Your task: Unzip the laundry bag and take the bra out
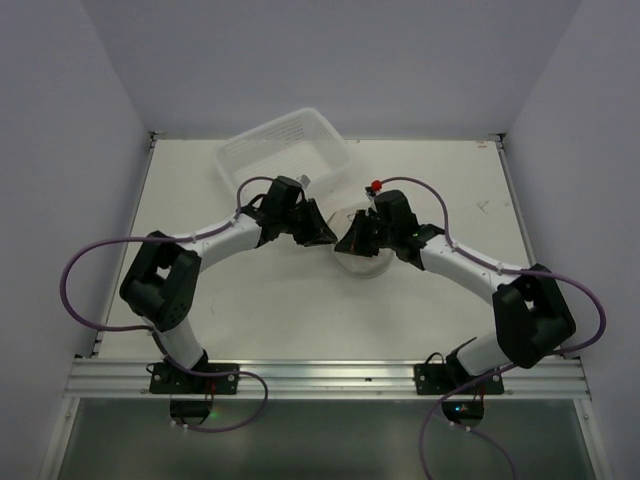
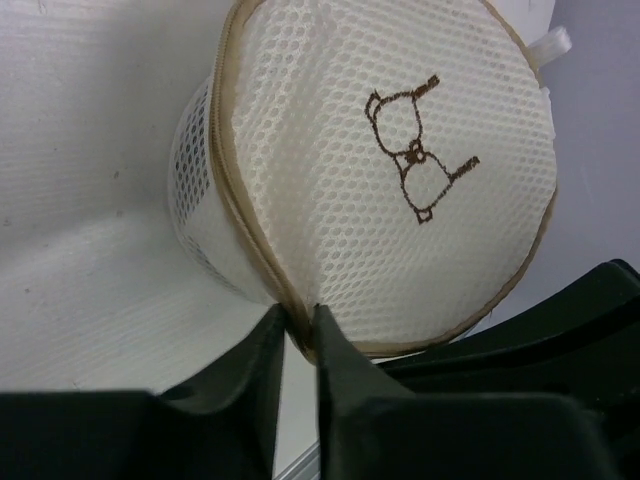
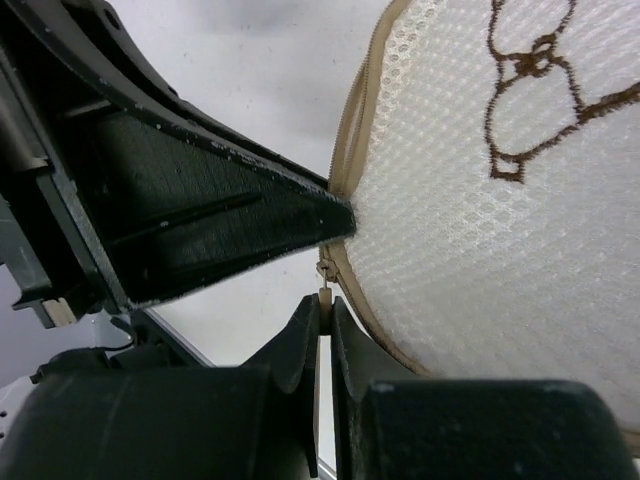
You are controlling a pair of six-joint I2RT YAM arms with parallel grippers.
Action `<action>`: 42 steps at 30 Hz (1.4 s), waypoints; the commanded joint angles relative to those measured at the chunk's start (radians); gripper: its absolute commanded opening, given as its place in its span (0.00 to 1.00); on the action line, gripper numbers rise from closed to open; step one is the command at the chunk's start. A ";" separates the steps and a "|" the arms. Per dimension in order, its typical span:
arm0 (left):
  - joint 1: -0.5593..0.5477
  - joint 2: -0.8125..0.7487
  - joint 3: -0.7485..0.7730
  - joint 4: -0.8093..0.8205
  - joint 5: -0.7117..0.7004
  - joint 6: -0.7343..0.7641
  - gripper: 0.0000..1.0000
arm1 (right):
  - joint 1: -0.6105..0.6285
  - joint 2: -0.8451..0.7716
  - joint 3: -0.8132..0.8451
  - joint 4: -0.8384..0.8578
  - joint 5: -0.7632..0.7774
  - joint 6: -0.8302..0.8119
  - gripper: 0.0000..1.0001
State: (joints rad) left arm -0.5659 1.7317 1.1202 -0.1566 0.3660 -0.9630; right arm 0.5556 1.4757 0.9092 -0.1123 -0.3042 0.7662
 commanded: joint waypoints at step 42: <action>0.052 0.040 0.087 -0.063 0.077 0.109 0.82 | -0.008 -0.097 -0.015 -0.006 0.019 -0.005 0.00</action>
State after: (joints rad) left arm -0.4885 1.8107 1.2335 -0.2962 0.4152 -0.7937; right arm 0.5373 1.3655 0.8444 -0.1658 -0.2638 0.7483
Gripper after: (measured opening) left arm 0.833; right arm 0.033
